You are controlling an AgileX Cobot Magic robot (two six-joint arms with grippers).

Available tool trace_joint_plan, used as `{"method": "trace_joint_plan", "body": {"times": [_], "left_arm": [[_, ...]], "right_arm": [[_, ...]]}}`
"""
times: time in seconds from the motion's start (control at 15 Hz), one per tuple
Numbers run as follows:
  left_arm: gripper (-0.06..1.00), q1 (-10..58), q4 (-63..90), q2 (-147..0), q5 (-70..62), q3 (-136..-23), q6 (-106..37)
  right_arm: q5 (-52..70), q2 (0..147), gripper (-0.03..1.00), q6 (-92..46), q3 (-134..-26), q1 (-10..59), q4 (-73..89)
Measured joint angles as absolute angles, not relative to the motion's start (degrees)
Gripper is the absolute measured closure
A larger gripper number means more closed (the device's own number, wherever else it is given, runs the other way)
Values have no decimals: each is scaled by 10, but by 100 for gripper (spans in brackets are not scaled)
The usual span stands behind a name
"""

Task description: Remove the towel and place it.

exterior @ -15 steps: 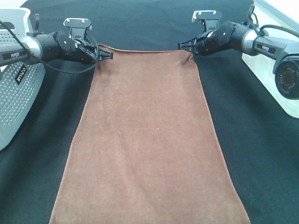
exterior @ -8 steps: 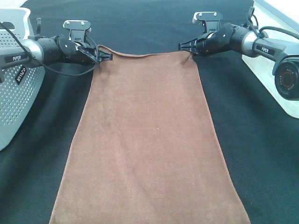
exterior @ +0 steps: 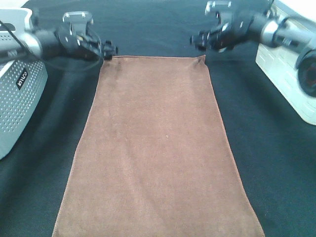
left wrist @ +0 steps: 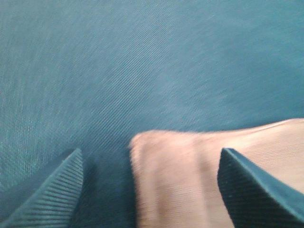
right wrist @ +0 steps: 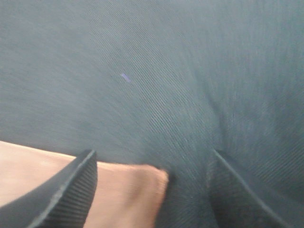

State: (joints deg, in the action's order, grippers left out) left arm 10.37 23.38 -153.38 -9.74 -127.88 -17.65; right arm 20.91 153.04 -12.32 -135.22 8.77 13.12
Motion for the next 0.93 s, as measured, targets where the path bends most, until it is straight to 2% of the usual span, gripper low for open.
{"method": "trace_joint_plan", "body": {"times": [0.2, 0.6, 0.73, 0.93], "left_arm": [[13, 104, 231, -1473, -176, -1279, -174], [12, 104, 188, -1362, -458, -1279, -142], [12, 104, 78, -1307, -551, -1279, -50], [12, 104, -62, -1265, -644, -1279, 30]], "right_arm": [[331, 1459, 33, -123, -1352, 88, 131], [616, 1352, 33, -96, -1352, 88, 102], [678, 1324, 33, -82, -1352, 80, 99], [694, 1286, 33, -69, -1344, 37, 137]]}}
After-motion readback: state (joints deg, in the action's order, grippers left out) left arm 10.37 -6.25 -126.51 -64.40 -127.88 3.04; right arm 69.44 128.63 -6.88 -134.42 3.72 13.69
